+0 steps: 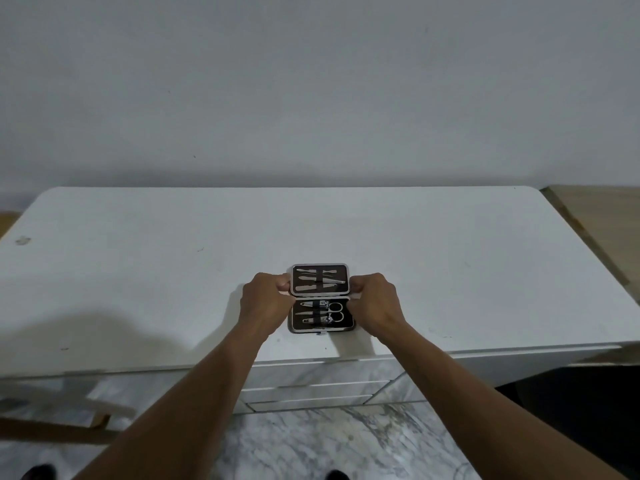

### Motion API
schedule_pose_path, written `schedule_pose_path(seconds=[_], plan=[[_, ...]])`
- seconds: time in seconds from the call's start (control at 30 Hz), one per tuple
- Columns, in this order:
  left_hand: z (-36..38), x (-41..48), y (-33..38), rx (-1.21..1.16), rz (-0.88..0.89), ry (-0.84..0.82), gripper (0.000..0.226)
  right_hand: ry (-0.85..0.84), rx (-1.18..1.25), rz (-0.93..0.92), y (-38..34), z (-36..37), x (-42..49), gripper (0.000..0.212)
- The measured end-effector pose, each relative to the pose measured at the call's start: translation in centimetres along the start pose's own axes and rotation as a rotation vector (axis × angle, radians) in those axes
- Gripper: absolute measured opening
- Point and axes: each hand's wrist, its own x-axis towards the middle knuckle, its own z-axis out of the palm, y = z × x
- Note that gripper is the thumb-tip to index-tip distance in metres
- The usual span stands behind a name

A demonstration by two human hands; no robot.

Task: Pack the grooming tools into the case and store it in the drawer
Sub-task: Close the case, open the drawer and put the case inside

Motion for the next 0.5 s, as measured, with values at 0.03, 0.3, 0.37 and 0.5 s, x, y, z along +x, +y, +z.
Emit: schedule_pose_path(seconds=[0.03,0.3,0.37,0.5], plan=[[0.0,-0.2,0.0,-0.025,0.004,0.006,0.032,0.006,0.026,0.001,-0.1,0.0,-0.1,0.03],[0.1,-1.0,-0.1,-0.132,0.017,0.075,0.04,0.046,0.201,0.045,-0.1,-0.2,-1.0,0.033],[0.2,-1.0,-0.1,-0.145,0.025,0.087,0.038,0.042,0.243,0.065,0.0,-0.4,-1.2,0.033],[0.3,-1.4,-0.3,-0.164,0.063,0.112,0.036,0.035,0.314,0.095,0.0,-0.3,-1.5,0.038]])
